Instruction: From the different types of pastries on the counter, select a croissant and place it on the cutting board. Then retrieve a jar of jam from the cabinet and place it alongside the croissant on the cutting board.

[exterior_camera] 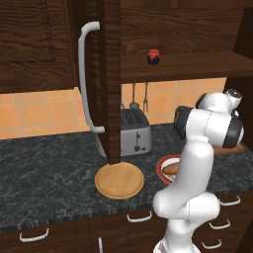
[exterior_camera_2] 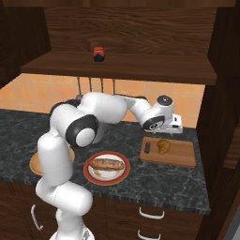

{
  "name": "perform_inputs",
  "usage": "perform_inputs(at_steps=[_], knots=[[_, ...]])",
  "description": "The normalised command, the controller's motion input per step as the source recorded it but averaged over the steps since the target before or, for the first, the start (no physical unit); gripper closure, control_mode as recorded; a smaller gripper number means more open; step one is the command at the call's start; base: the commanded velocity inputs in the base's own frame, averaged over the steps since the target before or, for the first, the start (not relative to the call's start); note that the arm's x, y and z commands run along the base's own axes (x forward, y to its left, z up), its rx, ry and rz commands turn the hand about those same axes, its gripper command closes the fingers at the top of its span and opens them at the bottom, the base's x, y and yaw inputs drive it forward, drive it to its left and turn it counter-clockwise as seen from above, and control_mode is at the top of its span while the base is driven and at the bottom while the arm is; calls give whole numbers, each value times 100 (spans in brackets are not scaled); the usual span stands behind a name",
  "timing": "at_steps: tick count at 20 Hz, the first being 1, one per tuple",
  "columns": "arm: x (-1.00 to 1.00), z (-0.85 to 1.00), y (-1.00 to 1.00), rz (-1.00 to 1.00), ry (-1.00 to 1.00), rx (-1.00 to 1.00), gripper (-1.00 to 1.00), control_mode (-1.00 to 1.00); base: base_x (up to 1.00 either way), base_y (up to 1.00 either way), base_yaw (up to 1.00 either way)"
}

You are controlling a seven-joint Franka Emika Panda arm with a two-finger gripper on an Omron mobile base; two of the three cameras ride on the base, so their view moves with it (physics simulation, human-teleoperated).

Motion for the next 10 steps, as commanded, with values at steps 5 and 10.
perform_inputs(at_steps=[5, 10], knots=[[-39, 50, 93, 6, -15, -6, -100, -100, 0, 0, 0], [-65, 28, 81, 6, -20, -6, -100, -100, 0, 0, 0]])
